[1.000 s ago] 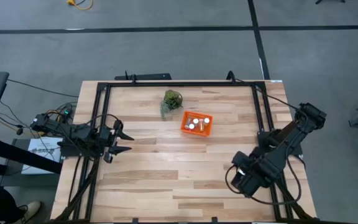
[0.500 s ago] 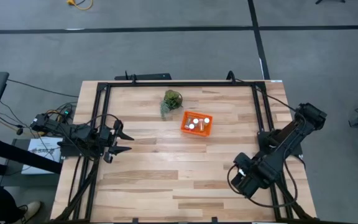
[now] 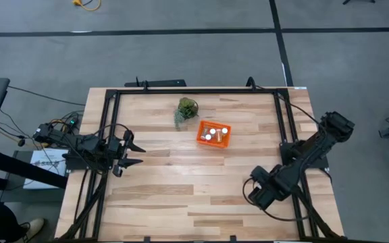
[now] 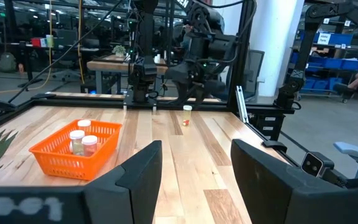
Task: Pick and place pill bottles into a basket
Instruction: Put the yellow pill bottle into the orange basket
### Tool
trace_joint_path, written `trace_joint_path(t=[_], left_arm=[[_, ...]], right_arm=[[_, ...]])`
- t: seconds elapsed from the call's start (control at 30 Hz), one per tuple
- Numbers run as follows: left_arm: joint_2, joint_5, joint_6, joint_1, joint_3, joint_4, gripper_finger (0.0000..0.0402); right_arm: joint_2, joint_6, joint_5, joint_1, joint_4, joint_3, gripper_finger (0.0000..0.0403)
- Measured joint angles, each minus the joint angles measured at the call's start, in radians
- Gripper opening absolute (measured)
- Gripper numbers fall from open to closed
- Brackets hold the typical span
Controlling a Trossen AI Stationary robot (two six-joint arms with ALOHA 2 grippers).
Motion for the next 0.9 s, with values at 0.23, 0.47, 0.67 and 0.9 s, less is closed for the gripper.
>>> trace_joint_path(t=[0.23,0.47,0.67,0.9], left_arm=[[0.0,0.0,0.0,0.0,0.0,0.0,0.018],[0.0,0.0,0.0,0.0,0.0,0.0,0.018],[0.0,0.0,0.0,0.0,0.0,0.0,0.018],[0.0,0.0,0.0,0.0,0.0,0.0,0.018]], right_arm=[[0.0,-0.074,-0.003,-0.047,0.021,-0.006,0.0244],[0.0,-0.075,-0.026,-0.056,0.019,-0.006,0.0184],[0.0,-0.07,-0.027,-0.055,0.022,-0.009,0.0147],[-0.001,-0.047,-0.103,-0.055,0.144,-0.105,0.0125]])
